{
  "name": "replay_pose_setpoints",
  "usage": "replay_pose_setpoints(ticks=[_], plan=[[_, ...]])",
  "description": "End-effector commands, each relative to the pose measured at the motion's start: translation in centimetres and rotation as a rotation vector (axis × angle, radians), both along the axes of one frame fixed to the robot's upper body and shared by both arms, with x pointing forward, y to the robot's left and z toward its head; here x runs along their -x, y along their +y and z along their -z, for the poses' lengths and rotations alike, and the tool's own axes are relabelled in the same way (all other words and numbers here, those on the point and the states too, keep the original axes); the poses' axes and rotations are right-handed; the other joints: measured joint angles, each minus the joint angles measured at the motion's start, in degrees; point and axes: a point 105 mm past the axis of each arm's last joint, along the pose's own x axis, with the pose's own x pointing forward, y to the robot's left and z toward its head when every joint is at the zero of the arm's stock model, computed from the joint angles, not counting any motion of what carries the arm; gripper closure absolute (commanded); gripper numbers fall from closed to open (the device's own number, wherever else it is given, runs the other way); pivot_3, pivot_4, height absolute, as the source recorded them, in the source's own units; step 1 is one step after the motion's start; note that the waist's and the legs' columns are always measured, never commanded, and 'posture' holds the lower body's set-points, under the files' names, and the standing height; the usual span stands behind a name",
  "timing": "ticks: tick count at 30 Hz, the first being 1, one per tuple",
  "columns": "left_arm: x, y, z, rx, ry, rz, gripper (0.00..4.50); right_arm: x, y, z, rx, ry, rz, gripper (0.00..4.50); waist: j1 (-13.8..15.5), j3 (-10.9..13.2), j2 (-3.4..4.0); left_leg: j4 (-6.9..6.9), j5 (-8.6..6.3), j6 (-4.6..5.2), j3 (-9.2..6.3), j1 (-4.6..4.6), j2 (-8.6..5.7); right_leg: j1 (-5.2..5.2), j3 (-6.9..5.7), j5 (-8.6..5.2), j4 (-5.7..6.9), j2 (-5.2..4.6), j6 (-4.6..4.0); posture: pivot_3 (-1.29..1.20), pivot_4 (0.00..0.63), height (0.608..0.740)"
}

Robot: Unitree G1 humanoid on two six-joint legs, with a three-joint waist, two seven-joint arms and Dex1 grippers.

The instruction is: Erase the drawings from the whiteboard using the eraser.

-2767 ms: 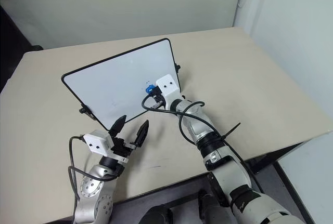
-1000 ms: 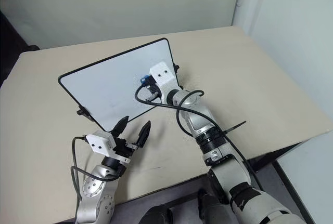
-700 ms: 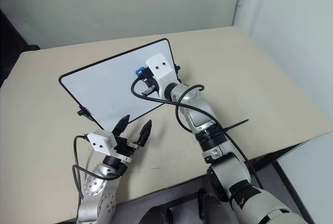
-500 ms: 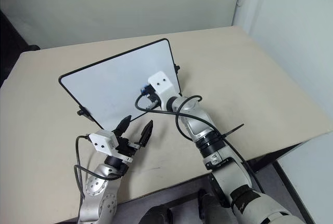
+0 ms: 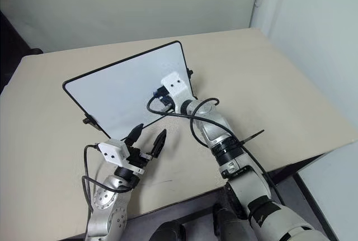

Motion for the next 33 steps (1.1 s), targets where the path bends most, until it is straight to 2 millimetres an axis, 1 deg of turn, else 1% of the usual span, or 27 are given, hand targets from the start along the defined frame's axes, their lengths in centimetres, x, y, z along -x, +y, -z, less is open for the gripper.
replay_pose_setpoints(ticks=[1, 4, 7, 11, 13, 15, 19, 21, 23, 28, 30, 31, 33], plan=[[0.0, -0.1, -0.8, -0.004, -0.039, -0.002, 0.0, 0.2, 0.4, -3.4, -0.061, -0.094, -0.012, 4.49, 0.01, 0.0, 0.0, 0.0, 0.0, 0.0, 0.0, 0.0, 0.0, 0.0, 0.0, 0.0, 0.0, 0.0, 0.0, 0.0, 0.15, 0.74], [0.0, -0.1, -0.8, -0.004, -0.039, -0.002, 0.0, 0.2, 0.4, -3.0, -0.052, -0.085, -0.01, 4.49, 0.01, 0.0, 0.0, 0.0, 0.0, 0.0, 0.0, 0.0, 0.0, 0.0, 0.0, 0.0, 0.0, 0.0, 0.01, 0.0, 0.15, 0.74], [0.1, -0.1, -0.8, -0.003, -0.04, -0.003, 0.0, 0.3, 0.6, -0.9, -0.011, -0.043, -0.014, 4.49, 0.01, 0.0, 0.0, 0.0, 0.0, 0.0, 0.0, 0.0, 0.0, 0.0, 0.0, 0.0, 0.0, 0.0, 0.01, 0.0, 0.15, 0.74], [0.2, -0.1, -0.9, -0.003, -0.042, -0.002, 0.0, 1.0, 1.1, 1.9, 0.066, 0.028, -0.041, 4.49, 0.0, 0.0, 0.0, 0.0, 0.0, 0.0, 0.0, 0.01, 0.0, 0.0, 0.0, 0.0, 0.0, 0.0, 0.0, 0.0, 0.15, 0.74], [0.3, -0.1, -0.9, -0.002, -0.042, -0.001, 0.0, 1.3, 1.3, 2.6, 0.089, 0.036, -0.051, 4.49, 0.0, 0.0, 0.0, 0.0, 0.0, 0.0, 0.0, 0.01, 0.0, 0.01, 0.0, 0.0, 0.01, 0.0, 0.01, 0.0, 0.15, 0.74], [0.4, -0.1, -0.9, -0.002, -0.043, -0.002, 0.0, 1.4, 1.4, 2.3, 0.083, 0.029, -0.058, 4.49, 0.05, 0.0, 0.0, 0.0, 0.0, 0.0, -0.01, 0.01, 0.0, 0.01, -0.01, 0.0, 0.01, 0.0, 0.01, 0.0, 0.15, 0.74], [0.4, -0.1, -1.0, -0.001, -0.045, -0.005, 0.0, 1.7, 1.8, 0.3, 0.047, -0.001, -0.079, 4.49, 0.05, 0.0, 0.0, 0.0, 0.0, 0.0, 0.0, 0.0, 0.0, 0.01, 0.0, 0.0, 0.0, 0.0, 0.01, 0.0, 0.15, 0.74], [0.4, -0.1, -1.0, -0.001, -0.045, -0.006, 0.0, 1.5, 1.7, -1.1, 0.023, -0.032, -0.074, 4.49, 0.04, 0.0, 0.0, 0.0, 0.0, 0.0, 0.01, 0.0, 0.0, 0.01, 0.0, 0.0, 0.0, 0.0, 0.0, 0.0, 0.15, 0.74], [0.4, -0.1, -1.0, -0.001, -0.046, -0.006, 0.0, 1.2, 1.6, -2.0, 0.008, -0.054, -0.062, 4.49, 0.03, 0.0, 0.0, 0.0, 0.0, 0.0, 0.02, -0.01, 0.0, -0.01, 0.0, 0.0, 0.0, 0.0, 0.0, 0.0, 0.15, 0.74], [0.3, 0.0, -1.0, 0.0, -0.046, -0.004, 0.0, 1.2, 1.5, -3.6, -0.003, -0.088, -0.059, 4.49, 0.03, 0.0, 0.0, 0.0, 0.0, 0.0, 0.01, 0.0, 0.0, 0.0, -0.01, -0.01, 0.0, 0.0, 0.02, 0.0, 0.15, 0.74], [0.4, -0.1, -1.0, 0.001, -0.046, -0.002, 0.0, 1.6, 1.7, -4.5, -0.023, -0.101, -0.078, 4.49, 0.03, 0.0, 0.0, 0.0, 0.0, 0.0, 0.0, 0.0, 0.0, 0.0, -0.01, -0.01, 0.01, 0.0, 0.02, 0.0, 0.15, 0.74], [0.4, -0.1, -1.0, 0.001, -0.046, -0.001, 0.0, 1.8, 1.8, -4.7, -0.027, -0.101, -0.085, 4.49, 0.02, 0.0, 0.0, 0.0, 0.0, 0.0, 0.01, 0.0, 0.0, -0.01, -0.01, -0.01, 0.01, 0.0, 0.02, 0.0, 0.15, 0.74], [0.3, -0.1, -1.0, 0.001, -0.047, -0.001, 0.0, 2.0, 2.0, -3.8, -0.01, -0.082, -0.094, 4.49, 0.02, 0.0, 0.0, 0.0, 0.0, 0.0, 0.01, 0.0, 0.0, -0.01, -0.01, -0.01, 0.01, 0.0, 0.02, 0.0, 0.15, 0.74]])
